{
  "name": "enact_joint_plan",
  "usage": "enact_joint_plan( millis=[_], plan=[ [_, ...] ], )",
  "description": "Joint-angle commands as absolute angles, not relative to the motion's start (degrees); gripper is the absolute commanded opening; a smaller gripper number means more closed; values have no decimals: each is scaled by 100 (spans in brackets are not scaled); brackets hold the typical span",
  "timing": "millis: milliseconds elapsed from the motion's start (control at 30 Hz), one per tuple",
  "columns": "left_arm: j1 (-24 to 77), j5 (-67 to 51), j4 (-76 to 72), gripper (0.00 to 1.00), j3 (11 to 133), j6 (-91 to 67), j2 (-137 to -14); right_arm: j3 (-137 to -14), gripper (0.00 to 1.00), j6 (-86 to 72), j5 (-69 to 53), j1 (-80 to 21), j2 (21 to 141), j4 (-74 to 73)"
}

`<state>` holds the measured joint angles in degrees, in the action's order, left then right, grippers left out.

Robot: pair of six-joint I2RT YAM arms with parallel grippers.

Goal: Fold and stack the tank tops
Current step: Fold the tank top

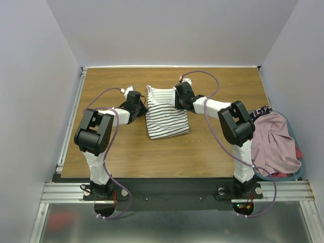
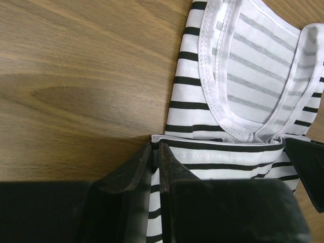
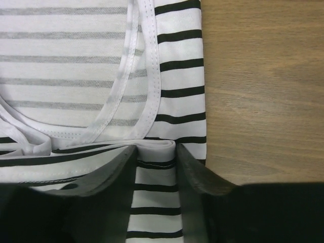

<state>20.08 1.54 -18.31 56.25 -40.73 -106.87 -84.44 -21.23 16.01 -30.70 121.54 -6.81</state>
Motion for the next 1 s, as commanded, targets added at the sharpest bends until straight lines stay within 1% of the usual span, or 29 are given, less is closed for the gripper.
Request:
enact_joint_plan(
  millis=[0,33,67,167,233,267,400,567,967],
  plan=[
    [1978,53,-1907,15,5792,-3929,-10626,-8701,36,-2101,1591,-3032,12191,-510],
    [1978,44,-1907,13,5818,-3911,-10617,-8710,35,-2101,1582,-3032,12164,-510],
    [1978,35,-1907,9,5836,-3894,-10608,-8710,31,-2092,1591,-3032,12155,-510],
    [1978,35,-1916,3,5915,-3823,-10600,-8736,26,-2066,1573,-3041,12146,-510],
    [1978,-184,-1942,0,5933,-3788,-10573,-8745,19,-2065,1573,-3032,12120,-519],
    [1978,-228,-1960,0,5950,-3753,-10547,-8736,15,-2065,1582,-3041,12103,-519],
    [1978,-351,-2039,0,5924,-3727,-10363,-8684,7,-2118,1556,-3032,11988,-510],
    [1986,-483,-2065,0,5941,-3656,-10134,-8622,4,-2162,1529,-3032,11751,-501],
    [2030,-677,-2013,0,6073,-3560,-9835,-8394,4,-2259,1617,-3032,11136,-510]
  ],
)
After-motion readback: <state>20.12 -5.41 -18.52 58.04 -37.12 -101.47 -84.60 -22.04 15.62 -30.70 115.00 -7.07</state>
